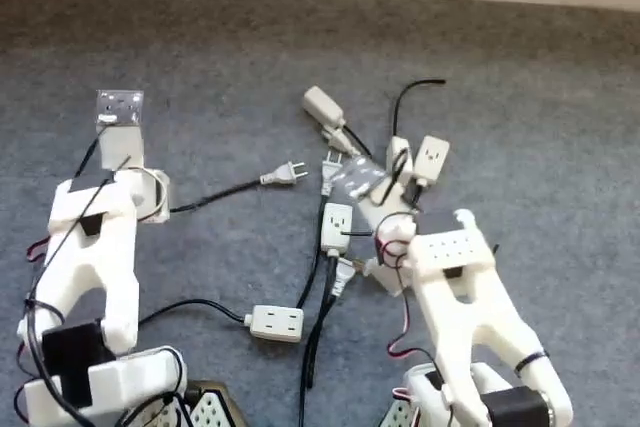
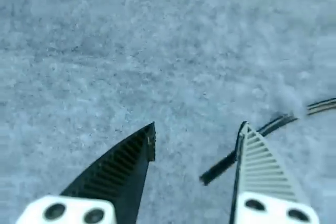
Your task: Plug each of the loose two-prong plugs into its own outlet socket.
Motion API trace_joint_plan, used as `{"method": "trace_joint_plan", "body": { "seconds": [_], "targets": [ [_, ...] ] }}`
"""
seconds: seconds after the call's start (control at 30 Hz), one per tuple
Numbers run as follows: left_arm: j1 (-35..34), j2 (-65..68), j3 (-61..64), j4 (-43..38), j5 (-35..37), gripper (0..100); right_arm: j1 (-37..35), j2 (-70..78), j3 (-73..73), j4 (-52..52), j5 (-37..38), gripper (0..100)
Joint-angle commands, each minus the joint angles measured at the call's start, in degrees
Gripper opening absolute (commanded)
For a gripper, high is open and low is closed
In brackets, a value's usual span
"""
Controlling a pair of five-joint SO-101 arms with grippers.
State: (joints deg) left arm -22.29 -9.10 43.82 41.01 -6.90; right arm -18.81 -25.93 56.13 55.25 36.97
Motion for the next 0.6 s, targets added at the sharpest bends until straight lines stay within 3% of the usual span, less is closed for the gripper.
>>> {"method": "trace_joint_plan", "body": {
  "seconds": [0.0,0.27,0.57],
  "targets": [
    [-0.7,2.9,-2.9,-1.0,0.3,26,-0.8,0.1,2.9,-6.1,2.5,6.3],
    [-0.7,13.0,-11.6,4.1,0.3,26,-0.7,0.2,9.6,-13.1,2.8,6.3],
    [-0.5,15.1,-12.5,4.4,0.4,26,1.1,-0.7,13.6,-14.8,7.6,6.3]
  ]
}}
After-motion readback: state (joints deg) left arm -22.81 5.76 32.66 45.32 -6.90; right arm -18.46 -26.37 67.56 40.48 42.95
